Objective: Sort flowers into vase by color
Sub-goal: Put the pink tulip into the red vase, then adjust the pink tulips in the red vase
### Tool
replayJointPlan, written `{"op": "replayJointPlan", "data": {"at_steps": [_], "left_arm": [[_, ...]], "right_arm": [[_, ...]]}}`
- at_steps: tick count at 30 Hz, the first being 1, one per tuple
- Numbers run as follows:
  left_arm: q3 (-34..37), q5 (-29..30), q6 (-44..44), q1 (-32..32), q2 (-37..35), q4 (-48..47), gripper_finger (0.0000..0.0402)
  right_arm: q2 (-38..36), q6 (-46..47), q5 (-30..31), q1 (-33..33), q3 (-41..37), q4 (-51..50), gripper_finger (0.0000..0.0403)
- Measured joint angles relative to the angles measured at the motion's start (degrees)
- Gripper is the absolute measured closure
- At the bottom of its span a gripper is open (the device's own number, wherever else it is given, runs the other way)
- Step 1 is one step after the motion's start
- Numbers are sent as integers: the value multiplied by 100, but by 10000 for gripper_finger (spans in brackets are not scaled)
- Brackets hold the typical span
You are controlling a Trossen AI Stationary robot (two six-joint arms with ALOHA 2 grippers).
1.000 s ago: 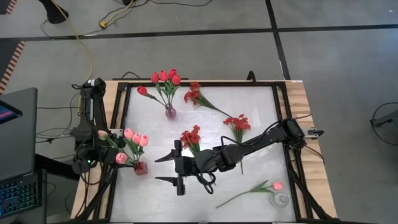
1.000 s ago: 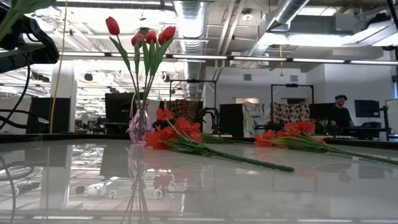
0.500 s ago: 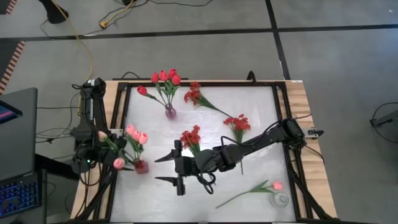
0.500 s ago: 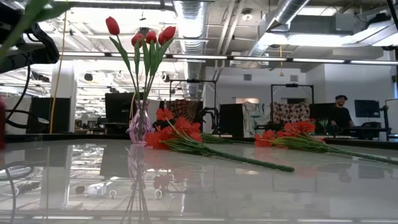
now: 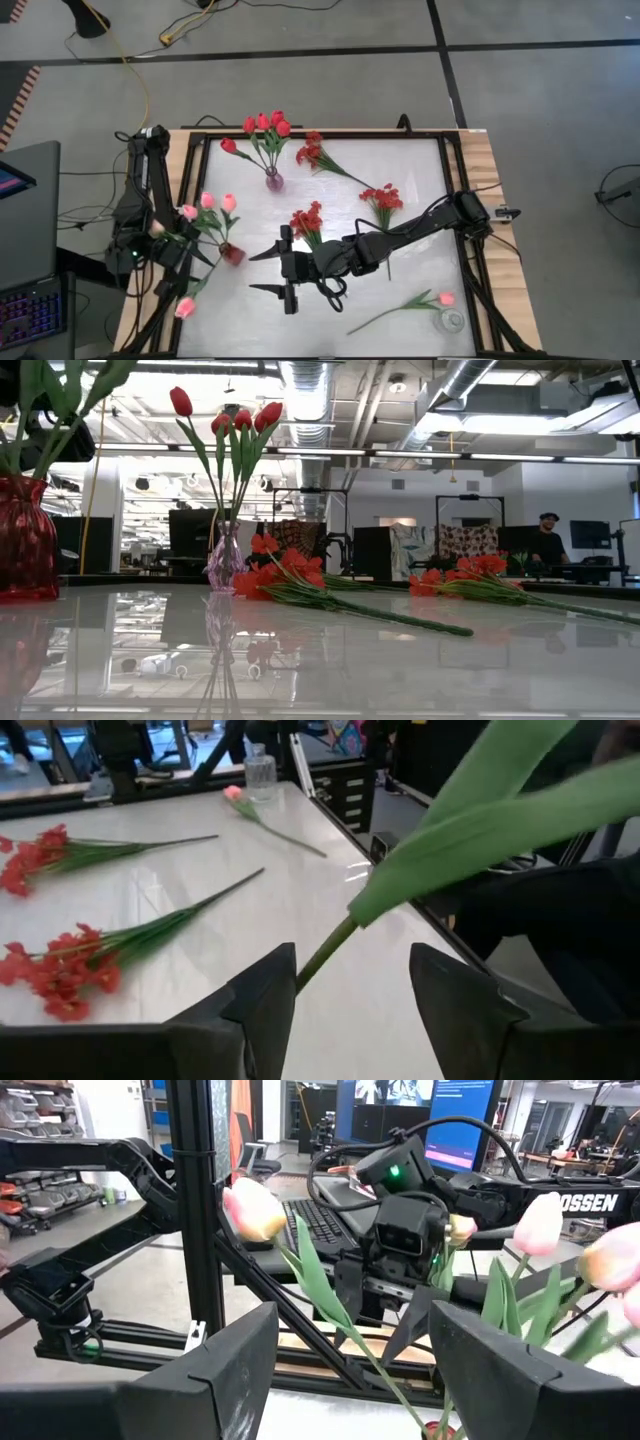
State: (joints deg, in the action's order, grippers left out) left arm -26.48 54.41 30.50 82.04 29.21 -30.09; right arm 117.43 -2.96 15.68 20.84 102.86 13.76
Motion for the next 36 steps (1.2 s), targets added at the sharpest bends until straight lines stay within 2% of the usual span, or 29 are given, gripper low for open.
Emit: {"op": "replayJointPlan", "data": {"at_steps": [13,21,29,36], "left_arm": [[-556,2,-307,2,0,-38,221],[-760,-235,-226,0,-1,-138,221],[-760,-519,502,-66,-1,-631,221],[-760,-1207,468,-487,-2,-642,221]], "right_arm": [[0,19,0,2,1,-2,117],[0,589,141,-52,1,-97,117],[0,1238,249,-146,3,-897,117],[-2,1906,199,-225,3,-2240,117]]}}
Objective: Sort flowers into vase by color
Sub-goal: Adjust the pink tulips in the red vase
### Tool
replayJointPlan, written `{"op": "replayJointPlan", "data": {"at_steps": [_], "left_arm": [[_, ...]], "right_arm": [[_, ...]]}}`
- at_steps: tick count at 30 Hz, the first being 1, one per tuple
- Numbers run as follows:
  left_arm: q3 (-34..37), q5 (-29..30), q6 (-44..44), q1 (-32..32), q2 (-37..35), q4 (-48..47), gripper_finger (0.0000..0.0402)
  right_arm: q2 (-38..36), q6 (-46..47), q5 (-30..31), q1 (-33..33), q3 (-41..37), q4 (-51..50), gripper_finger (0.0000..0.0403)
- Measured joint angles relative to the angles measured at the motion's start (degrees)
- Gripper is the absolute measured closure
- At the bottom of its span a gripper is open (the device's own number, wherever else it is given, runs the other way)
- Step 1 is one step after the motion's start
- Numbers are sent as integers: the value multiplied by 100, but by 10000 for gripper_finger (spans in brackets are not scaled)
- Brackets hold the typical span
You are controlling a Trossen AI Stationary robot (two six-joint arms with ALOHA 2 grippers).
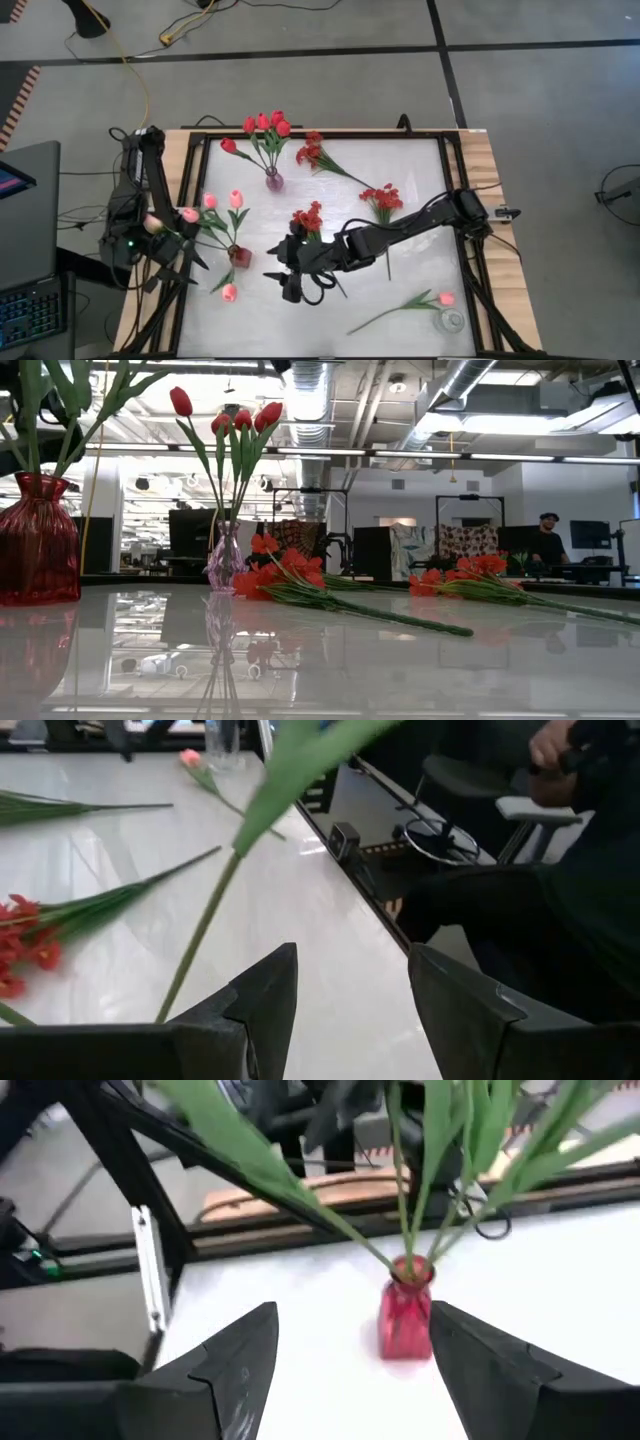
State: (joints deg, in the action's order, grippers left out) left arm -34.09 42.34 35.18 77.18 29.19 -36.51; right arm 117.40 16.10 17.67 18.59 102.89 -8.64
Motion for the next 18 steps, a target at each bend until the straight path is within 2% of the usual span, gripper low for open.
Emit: {"op": "replayJointPlan", "data": {"at_steps": [7,18], "left_arm": [[0,-783,-376,-441,1,49,221],[-4,-2344,-409,-1275,0,166,221]], "right_arm": [[277,-828,-44,11,-11,612,117],[555,-858,-105,-139,-1,1663,117]]}}
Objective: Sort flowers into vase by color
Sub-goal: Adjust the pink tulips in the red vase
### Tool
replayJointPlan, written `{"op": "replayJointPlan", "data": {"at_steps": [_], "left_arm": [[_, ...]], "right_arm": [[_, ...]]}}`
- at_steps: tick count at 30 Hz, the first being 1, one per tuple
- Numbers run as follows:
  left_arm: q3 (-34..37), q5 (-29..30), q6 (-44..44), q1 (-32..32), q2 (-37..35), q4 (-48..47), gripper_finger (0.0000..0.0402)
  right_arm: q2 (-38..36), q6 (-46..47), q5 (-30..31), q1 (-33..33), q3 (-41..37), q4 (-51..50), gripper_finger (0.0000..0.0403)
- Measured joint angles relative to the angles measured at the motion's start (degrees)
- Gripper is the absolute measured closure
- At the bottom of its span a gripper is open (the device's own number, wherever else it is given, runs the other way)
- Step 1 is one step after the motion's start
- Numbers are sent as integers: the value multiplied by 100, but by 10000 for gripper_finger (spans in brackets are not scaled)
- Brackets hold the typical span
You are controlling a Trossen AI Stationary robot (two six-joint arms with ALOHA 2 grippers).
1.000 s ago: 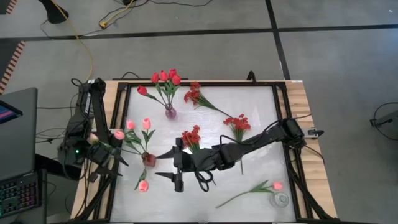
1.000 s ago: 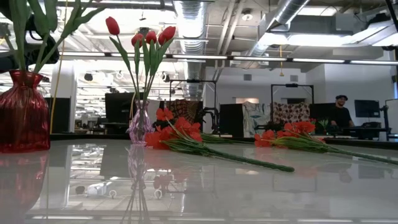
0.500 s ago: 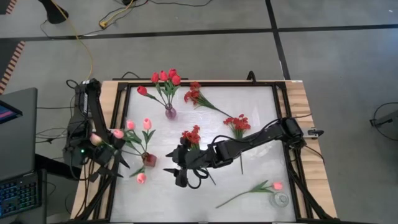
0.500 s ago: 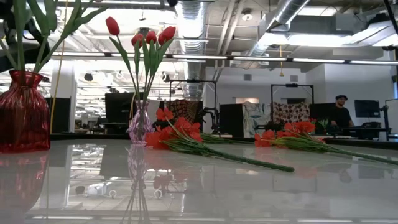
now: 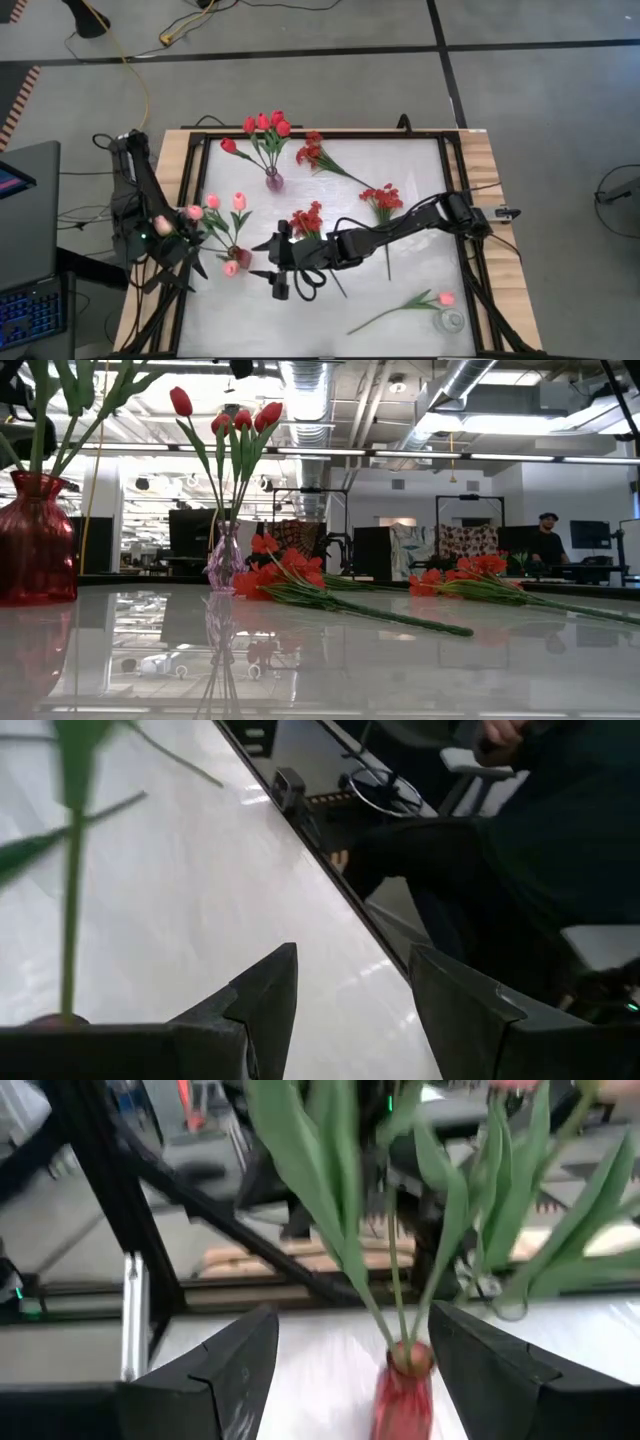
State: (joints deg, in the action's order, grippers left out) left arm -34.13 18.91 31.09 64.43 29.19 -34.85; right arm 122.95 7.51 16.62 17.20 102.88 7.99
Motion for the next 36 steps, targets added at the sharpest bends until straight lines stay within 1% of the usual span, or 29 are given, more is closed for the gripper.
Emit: {"op": "replayJointPlan", "data": {"at_steps": [2,4,11,17,22,28,32,36], "left_arm": [[0,-232,-6,-145,1,1,221],[0,-344,-131,-267,0,32,221],[0,-462,-862,-471,2,556,221],[0,-472,-1022,-492,2,567,221],[0,-340,-1302,-492,-2,651,221],[0,-327,-1620,-492,-2,946,221],[0,-327,-1650,-492,0,947,221],[0,-327,-1648,-492,2,946,221]], "right_arm": [[10,-29,7,-7,1,129,117],[18,-28,7,-7,1,304,117],[18,-33,168,-5,1,375,117],[18,-33,193,-5,1,414,117],[18,-38,590,4,1,551,117],[18,-6,698,17,1,598,117],[18,-2,1028,46,1,601,117],[18,153,1097,49,1,577,128]]}}
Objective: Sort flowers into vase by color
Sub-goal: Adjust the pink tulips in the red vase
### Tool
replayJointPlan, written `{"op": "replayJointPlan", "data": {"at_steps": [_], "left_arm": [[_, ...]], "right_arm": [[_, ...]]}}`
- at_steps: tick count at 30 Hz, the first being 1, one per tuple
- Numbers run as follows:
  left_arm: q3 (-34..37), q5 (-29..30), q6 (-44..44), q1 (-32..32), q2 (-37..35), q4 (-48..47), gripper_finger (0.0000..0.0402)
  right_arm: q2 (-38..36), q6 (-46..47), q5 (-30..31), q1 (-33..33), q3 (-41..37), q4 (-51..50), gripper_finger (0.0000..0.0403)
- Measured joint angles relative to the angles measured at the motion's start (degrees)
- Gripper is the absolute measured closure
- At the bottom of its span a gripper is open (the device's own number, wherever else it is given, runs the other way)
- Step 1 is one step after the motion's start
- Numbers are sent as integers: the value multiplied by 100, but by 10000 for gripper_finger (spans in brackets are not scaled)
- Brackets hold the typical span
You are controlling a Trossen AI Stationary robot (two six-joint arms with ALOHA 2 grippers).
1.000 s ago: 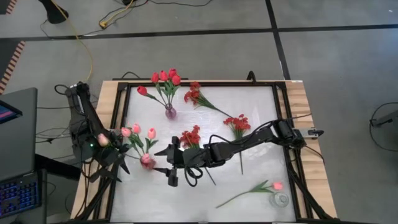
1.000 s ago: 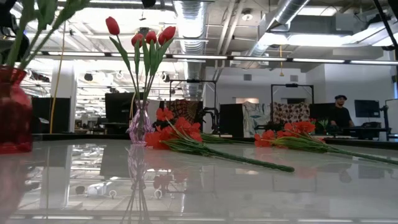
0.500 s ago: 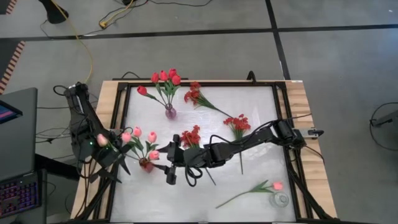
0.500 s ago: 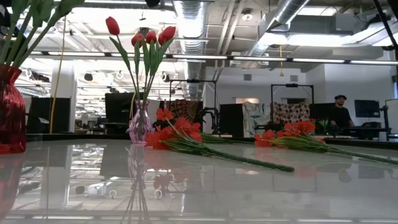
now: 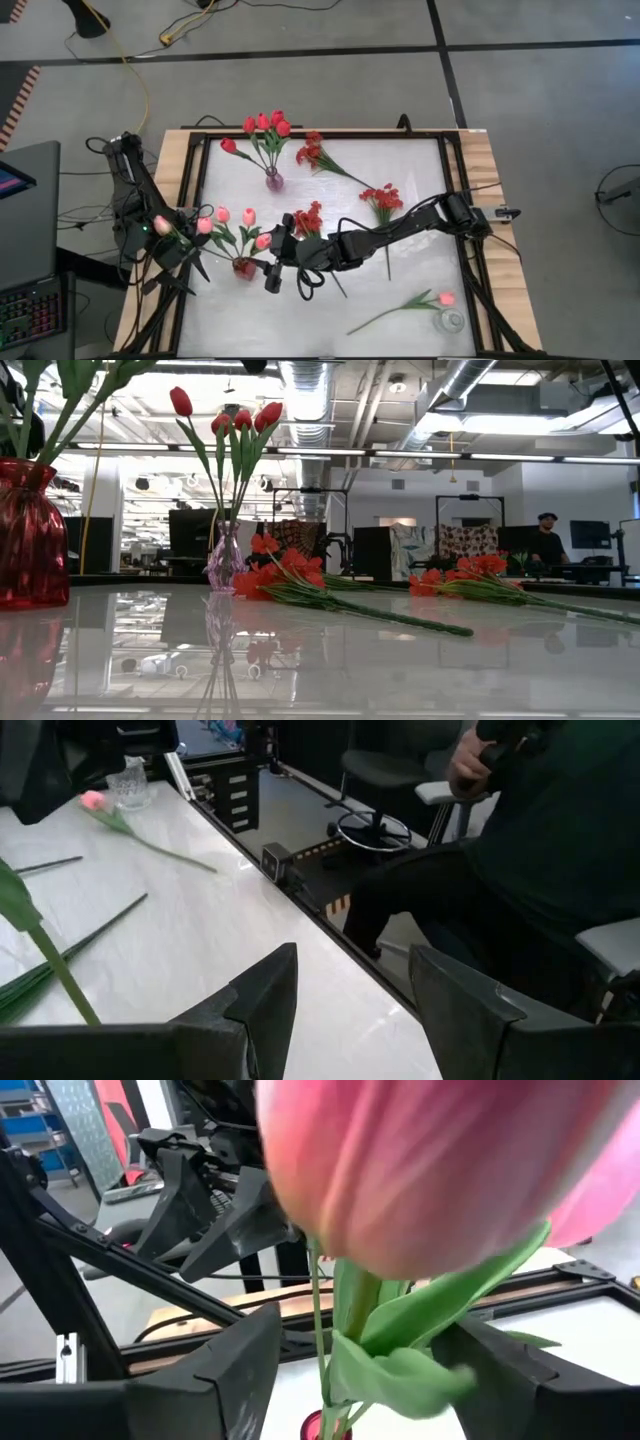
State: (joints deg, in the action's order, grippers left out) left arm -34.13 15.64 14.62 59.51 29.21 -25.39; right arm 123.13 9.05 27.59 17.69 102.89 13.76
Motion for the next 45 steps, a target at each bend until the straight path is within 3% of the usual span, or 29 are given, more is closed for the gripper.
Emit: {"op": "replayJointPlan", "data": {"at_steps": [4,12,22,27,34,39,45], "left_arm": [[0,-1,20,0,-2,-2,221],[0,-4,52,0,-1,-6,221],[0,-17,101,4,0,-4,221],[0,-17,104,4,0,-2,221],[0,-15,108,2,0,0,221],[0,-9,153,2,0,0,221],[0,-2,209,2,0,-2,221]], "right_arm": [[0,41,0,0,0,-16,182],[93,101,0,0,-1,-3,373],[615,227,98,-76,31,624,345],[627,-10,-238,-70,22,715,344],[605,-200,-387,-52,429,215,328],[602,-182,-394,-52,801,-310,283],[597,99,-630,-73,1119,-966,190]]}}
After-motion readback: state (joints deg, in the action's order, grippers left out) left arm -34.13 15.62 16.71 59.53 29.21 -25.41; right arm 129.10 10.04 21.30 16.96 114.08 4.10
